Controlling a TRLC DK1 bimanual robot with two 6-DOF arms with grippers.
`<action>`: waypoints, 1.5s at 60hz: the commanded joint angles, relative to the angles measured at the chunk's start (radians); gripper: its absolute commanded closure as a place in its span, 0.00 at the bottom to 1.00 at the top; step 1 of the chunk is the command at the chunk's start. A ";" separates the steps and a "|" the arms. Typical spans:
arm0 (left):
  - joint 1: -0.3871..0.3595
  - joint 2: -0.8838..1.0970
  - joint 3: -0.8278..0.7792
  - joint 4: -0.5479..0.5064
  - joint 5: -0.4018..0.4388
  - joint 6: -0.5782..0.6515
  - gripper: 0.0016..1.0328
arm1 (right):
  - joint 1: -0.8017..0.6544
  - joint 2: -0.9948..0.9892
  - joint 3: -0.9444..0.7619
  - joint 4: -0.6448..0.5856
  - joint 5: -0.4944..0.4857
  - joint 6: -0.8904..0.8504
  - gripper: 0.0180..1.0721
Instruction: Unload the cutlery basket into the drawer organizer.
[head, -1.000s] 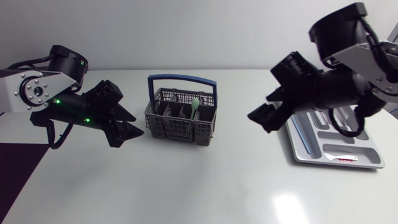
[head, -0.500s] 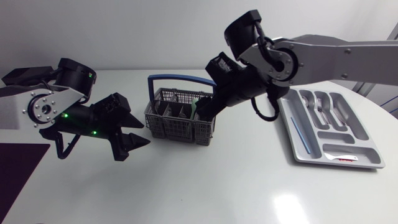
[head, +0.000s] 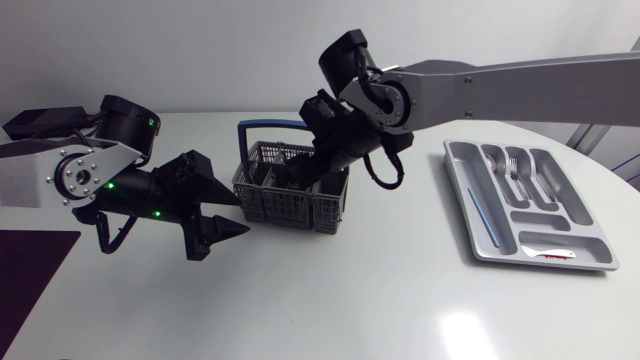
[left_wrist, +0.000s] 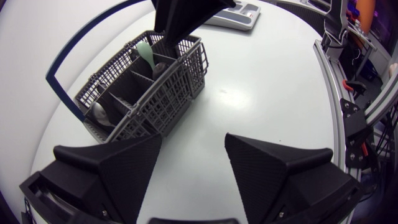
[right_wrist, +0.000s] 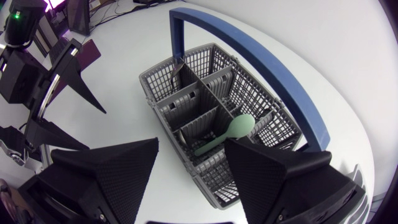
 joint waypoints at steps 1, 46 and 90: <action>-0.001 0.029 -0.014 0.009 0.016 0.034 0.31 | 0.014 0.037 0.033 -0.013 -0.001 0.041 0.29; 0.001 0.072 -0.042 0.045 0.041 0.053 0.31 | 0.022 0.141 0.076 -0.009 -0.023 0.101 0.66; -0.022 0.071 -0.086 0.058 0.042 0.060 0.31 | 0.026 0.158 0.030 0.064 -0.015 0.136 0.86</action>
